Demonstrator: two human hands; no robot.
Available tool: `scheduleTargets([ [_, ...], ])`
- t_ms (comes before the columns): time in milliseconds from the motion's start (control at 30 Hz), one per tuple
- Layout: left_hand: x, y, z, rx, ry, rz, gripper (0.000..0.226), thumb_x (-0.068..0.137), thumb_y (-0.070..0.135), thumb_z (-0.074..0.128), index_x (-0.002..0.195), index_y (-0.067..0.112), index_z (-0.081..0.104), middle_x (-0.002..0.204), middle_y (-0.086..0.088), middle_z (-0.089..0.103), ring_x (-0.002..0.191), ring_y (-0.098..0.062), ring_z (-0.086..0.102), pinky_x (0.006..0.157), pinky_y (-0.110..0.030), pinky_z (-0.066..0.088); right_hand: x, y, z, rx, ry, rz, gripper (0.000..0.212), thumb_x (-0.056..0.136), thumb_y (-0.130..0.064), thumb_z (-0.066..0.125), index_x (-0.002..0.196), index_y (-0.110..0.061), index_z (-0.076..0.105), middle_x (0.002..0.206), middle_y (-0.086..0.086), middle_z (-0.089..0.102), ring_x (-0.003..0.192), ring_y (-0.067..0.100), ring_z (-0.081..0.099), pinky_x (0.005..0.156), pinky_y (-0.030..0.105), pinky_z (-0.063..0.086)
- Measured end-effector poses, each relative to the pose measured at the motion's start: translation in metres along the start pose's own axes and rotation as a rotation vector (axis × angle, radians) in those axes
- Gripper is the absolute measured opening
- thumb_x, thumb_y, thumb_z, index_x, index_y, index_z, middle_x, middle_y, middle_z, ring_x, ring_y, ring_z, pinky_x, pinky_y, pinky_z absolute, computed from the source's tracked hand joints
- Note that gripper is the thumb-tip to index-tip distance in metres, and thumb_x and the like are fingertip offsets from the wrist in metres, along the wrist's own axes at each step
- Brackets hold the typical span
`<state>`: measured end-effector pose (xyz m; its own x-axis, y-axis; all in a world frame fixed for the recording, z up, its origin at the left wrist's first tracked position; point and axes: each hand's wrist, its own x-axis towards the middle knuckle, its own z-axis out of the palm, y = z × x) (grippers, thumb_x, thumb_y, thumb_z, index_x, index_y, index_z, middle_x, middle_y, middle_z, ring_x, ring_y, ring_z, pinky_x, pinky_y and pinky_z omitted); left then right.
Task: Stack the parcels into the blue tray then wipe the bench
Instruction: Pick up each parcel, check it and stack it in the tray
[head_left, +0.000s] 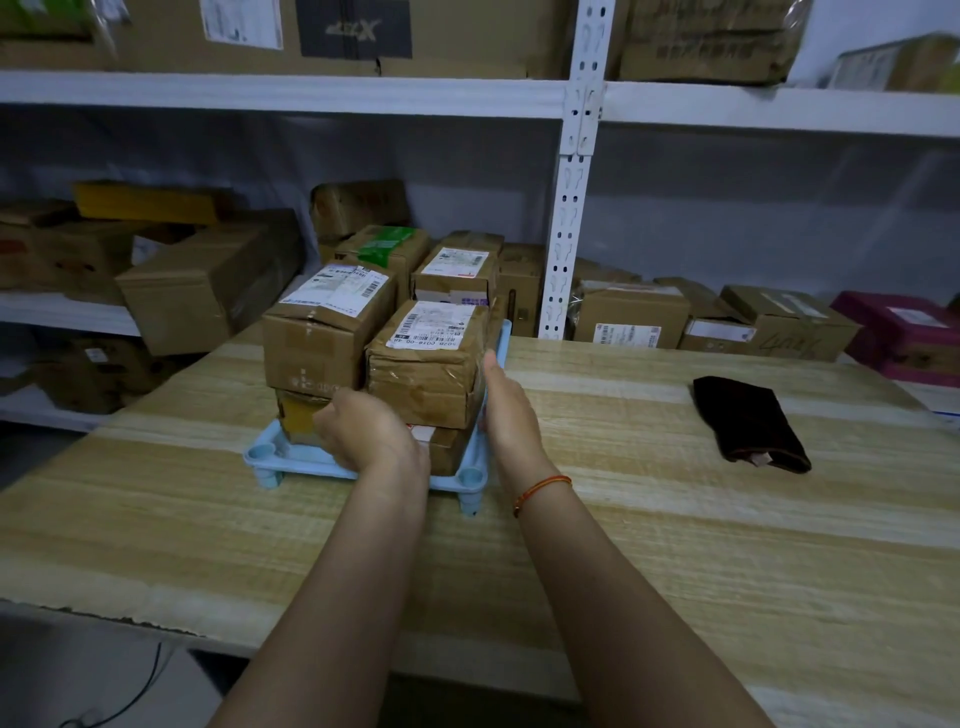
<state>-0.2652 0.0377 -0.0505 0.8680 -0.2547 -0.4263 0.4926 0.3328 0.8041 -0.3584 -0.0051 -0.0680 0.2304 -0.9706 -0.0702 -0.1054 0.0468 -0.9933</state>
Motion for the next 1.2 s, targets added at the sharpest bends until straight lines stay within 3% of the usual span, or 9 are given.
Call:
scheduleTargets([
  [133,-0.009,0.007,-0.001,0.017,-0.021,0.033,0.017,0.093,0.027,0.036,0.101,0.02,0.05,0.109,-0.004,0.061,0.096,-0.023,0.059,0.077,-0.034,0.046,-0.002,-0.012,0.002,0.023,-0.008,0.057,0.081,0.072,-0.078,0.056,0.127,-0.019,0.053,0.119,0.001,0.061,0.108,0.021,0.059,0.097,0.042,0.049],
  [233,-0.012,0.008,-0.001,0.004,-0.052,-0.019,0.036,0.085,0.034,0.038,0.108,0.014,0.056,0.112,-0.004,0.064,0.095,-0.023,0.062,0.079,-0.036,0.051,0.0,-0.016,0.007,-0.011,0.002,0.074,0.082,0.071,-0.074,0.061,0.13,-0.019,0.051,0.122,0.002,0.06,0.11,0.023,0.058,0.099,0.045,0.048],
  [367,-0.023,0.007,-0.001,-0.015,-0.093,-0.075,0.044,0.078,0.035,0.04,0.111,0.018,0.063,0.107,-0.005,0.067,0.091,-0.025,0.066,0.077,-0.037,0.055,-0.002,-0.019,0.009,0.023,0.035,0.066,0.066,0.071,-0.067,0.058,0.12,-0.022,0.056,0.11,0.0,0.063,0.099,0.019,0.06,0.092,0.043,0.05],
  [500,-0.04,0.007,0.0,-0.046,-0.176,-0.089,0.031,0.082,0.027,0.042,0.103,0.019,0.064,0.101,-0.006,0.069,0.091,-0.026,0.067,0.082,-0.042,0.057,-0.006,-0.021,0.0,0.075,0.117,0.012,0.042,0.084,-0.058,0.05,0.111,-0.027,0.054,0.096,-0.005,0.061,0.087,0.013,0.056,0.077,0.036,0.046],
  [567,-0.05,0.009,0.002,-0.045,-0.236,-0.092,0.028,0.084,0.024,0.044,0.095,0.019,0.069,0.096,-0.005,0.072,0.09,-0.025,0.069,0.082,-0.04,0.058,-0.008,-0.027,-0.005,0.094,0.164,-0.019,0.039,0.087,-0.057,0.047,0.111,-0.027,0.054,0.093,-0.006,0.061,0.084,0.013,0.056,0.07,0.034,0.042],
  [667,-0.062,0.015,0.014,-0.064,-0.349,-0.102,0.033,0.085,0.024,0.046,0.107,0.018,0.07,0.106,-0.005,0.07,0.099,-0.024,0.067,0.093,-0.042,0.054,-0.005,-0.041,-0.012,0.095,0.243,-0.07,0.037,0.089,-0.055,0.045,0.112,-0.026,0.052,0.089,-0.008,0.058,0.082,0.011,0.054,0.067,0.033,0.039],
  [833,-0.071,0.04,0.044,-0.087,-0.471,-0.089,0.03,0.092,0.01,0.042,0.103,0.009,0.07,0.105,-0.014,0.07,0.1,-0.029,0.068,0.092,-0.045,0.055,0.018,-0.078,-0.019,0.114,0.292,-0.131,0.039,0.087,-0.056,0.047,0.111,-0.025,0.054,0.091,-0.01,0.058,0.083,0.012,0.054,0.08,0.036,0.044],
  [1033,-0.043,0.057,0.086,-0.033,-0.499,-0.048,0.039,0.1,0.018,0.04,0.131,0.001,0.056,0.13,-0.017,0.061,0.119,-0.033,0.059,0.102,-0.038,0.047,0.066,-0.118,-0.002,0.061,0.258,-0.154,0.05,0.079,-0.062,0.046,0.111,-0.026,0.058,0.1,-0.003,0.064,0.092,0.021,0.06,0.09,0.043,0.049],
  [1200,-0.024,0.049,0.116,0.023,-0.51,-0.01,0.032,0.096,0.025,0.047,0.119,0.014,0.066,0.115,-0.01,0.069,0.104,-0.027,0.066,0.094,-0.041,0.054,0.105,-0.127,0.011,0.016,0.24,-0.123,0.06,0.073,-0.067,0.042,0.111,-0.024,0.061,0.107,0.002,0.064,0.096,0.025,0.06,0.094,0.046,0.049],
])
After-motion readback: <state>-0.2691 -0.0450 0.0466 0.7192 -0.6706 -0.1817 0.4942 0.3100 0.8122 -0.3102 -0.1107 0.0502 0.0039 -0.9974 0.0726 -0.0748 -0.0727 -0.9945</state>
